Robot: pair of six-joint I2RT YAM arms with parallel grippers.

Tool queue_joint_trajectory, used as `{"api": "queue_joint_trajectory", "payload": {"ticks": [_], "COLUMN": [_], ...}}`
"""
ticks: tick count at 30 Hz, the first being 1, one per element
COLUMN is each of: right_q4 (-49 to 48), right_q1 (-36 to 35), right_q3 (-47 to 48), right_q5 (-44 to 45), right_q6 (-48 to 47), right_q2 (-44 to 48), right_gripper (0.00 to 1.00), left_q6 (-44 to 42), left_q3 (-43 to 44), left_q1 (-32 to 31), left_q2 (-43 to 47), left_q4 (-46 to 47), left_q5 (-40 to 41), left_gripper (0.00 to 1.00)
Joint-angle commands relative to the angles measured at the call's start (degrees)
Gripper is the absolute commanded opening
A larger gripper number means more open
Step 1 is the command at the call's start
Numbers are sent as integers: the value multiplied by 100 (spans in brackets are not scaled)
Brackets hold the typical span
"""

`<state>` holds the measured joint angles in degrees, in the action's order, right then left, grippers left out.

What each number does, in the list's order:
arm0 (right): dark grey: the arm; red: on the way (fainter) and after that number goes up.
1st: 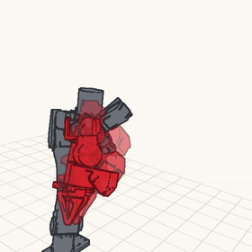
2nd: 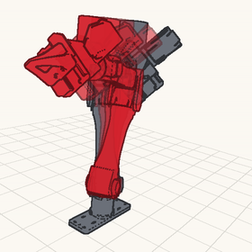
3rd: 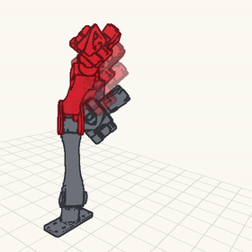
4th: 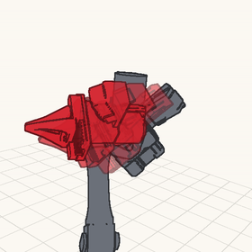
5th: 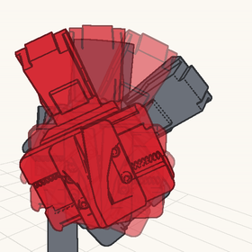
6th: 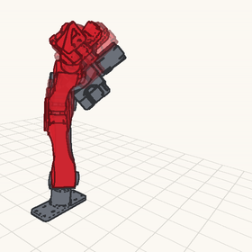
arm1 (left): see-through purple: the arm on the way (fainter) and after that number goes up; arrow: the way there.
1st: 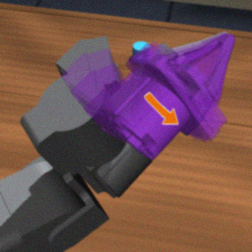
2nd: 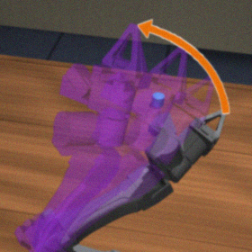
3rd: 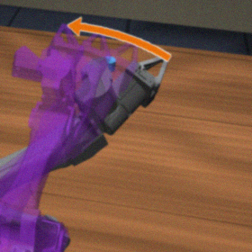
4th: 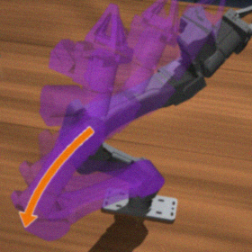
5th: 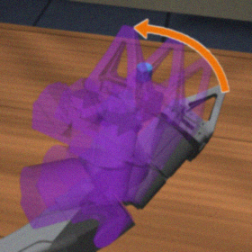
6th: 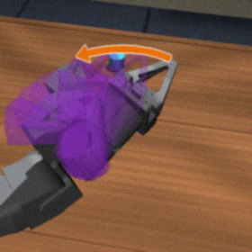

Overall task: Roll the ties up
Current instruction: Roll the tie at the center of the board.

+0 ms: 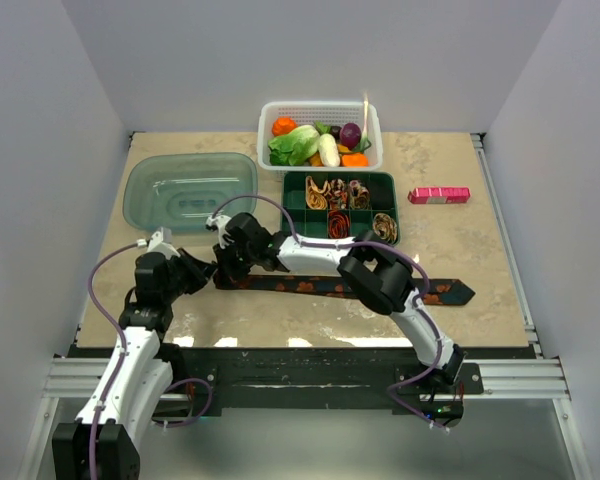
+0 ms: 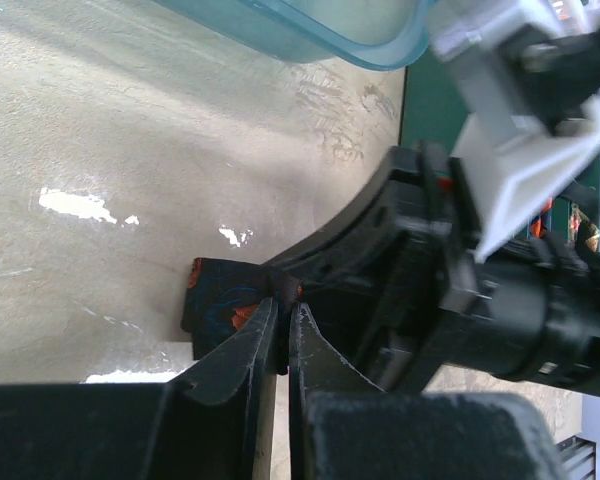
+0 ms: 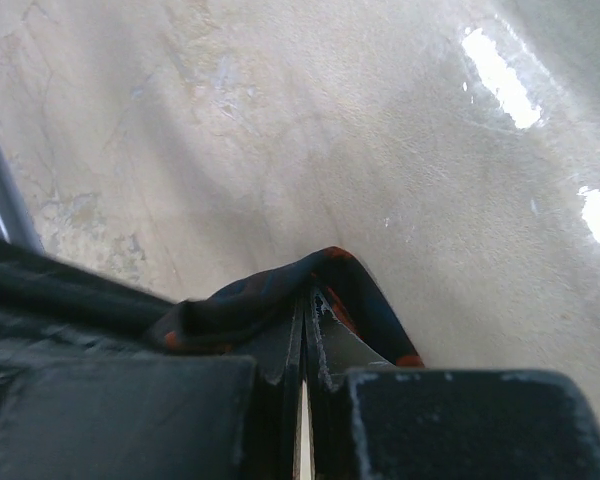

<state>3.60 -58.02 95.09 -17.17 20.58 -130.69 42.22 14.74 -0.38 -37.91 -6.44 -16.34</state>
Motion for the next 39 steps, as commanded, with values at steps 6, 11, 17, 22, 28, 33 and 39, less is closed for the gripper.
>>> {"api": "queue_joint_trajectory", "payload": {"ticks": [6,11,17,22,28,33,39], "right_q4": [-472,-676,-694,-378,168,457,809], "right_q1": [133,230,361,405,397,414,449], "right_q3": [-139,-289,-315,-272,-175,-122,-201], "right_q5": [-260,-445,-831,-648,-384,-121,451], "right_q6": [587,728,886,764,570,430,263], "right_q2": [-290,-132,113,404,606,712,931], "right_gripper": [0,0,0,0,0,0,0], "left_q6": [-20,-55,-91,-135,-222,-231,-205], "left_q3": [-217,-226,-270,-288,-235,-261,-323], "left_q1": [38,38,38,38,38,3,-58], "left_q2": [47,38,-76,-120,-199,-383,-787], "left_q4": [415,371,512,547,556,854,1258], "left_q5": [-238,-212,-300,-282,-273,-238,-300], "left_gripper": [0,0,0,0,0,0,0]}}
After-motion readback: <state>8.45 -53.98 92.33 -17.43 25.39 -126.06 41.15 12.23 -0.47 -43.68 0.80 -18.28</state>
